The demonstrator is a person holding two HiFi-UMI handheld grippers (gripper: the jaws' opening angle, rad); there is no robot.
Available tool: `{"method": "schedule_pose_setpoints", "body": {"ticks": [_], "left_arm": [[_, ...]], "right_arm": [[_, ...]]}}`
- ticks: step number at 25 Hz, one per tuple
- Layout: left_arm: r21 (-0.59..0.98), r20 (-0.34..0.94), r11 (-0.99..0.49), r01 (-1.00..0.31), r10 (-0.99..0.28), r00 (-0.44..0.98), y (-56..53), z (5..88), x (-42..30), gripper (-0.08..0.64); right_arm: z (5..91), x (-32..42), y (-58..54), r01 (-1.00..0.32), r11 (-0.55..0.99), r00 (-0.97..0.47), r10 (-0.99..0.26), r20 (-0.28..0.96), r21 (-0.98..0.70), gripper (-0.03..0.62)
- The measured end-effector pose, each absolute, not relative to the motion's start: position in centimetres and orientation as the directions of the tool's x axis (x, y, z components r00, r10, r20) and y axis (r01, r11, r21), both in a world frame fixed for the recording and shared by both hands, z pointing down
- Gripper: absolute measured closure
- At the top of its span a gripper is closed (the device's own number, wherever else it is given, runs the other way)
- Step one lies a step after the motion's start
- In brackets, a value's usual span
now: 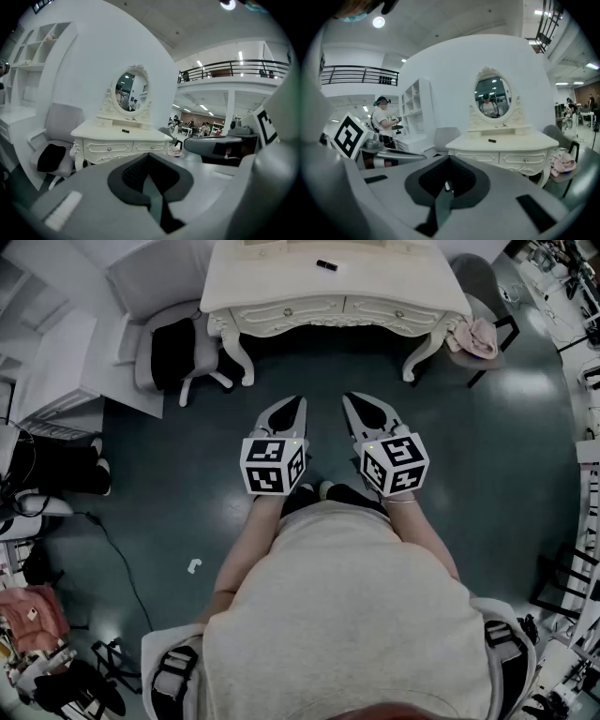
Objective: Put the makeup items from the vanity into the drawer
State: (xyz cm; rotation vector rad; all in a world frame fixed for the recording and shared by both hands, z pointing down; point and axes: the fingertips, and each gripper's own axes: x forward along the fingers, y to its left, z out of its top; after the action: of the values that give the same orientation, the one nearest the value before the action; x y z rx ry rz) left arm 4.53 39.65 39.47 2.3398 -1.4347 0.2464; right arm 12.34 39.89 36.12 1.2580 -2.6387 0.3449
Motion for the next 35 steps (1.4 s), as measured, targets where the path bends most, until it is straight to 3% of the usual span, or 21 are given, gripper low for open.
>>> {"method": "schedule_pose_setpoints", "body": {"ticks": [12, 18, 25, 35], "left_arm": [[0.238, 0.313, -0.455, -0.858, -0.801, 0.511, 39.8, 39.1, 6.4, 0.551], [0.273, 0.265, -0.469, -0.84, -0.803, 0.534, 39.5, 38.5, 7.4, 0.551], [0.205, 0.289, -0.528, -0.824, -0.772, 0.567, 39.5, 38.9, 10.1, 0.551], [0.27, 0.332, -0.419, -0.867, -0.804, 0.492, 38.9, 40.7, 9.8, 0.551]], "right_arm": [[37.0, 12.9, 40.0, -0.767, 0.626, -0.637, -0.713, 0.293, -0.143, 0.584], [35.6, 13.4, 39.5, -0.754, 0.622, -0.656, -0.727, 0.204, -0.211, 0.584], [36.2, 13.7, 39.7, -0.696, 0.679, -0.718, -0.664, 0.208, -0.235, 0.584], [36.9, 15.6, 39.3, -0.681, 0.678, -0.731, -0.65, 0.208, -0.275, 0.584]]}}
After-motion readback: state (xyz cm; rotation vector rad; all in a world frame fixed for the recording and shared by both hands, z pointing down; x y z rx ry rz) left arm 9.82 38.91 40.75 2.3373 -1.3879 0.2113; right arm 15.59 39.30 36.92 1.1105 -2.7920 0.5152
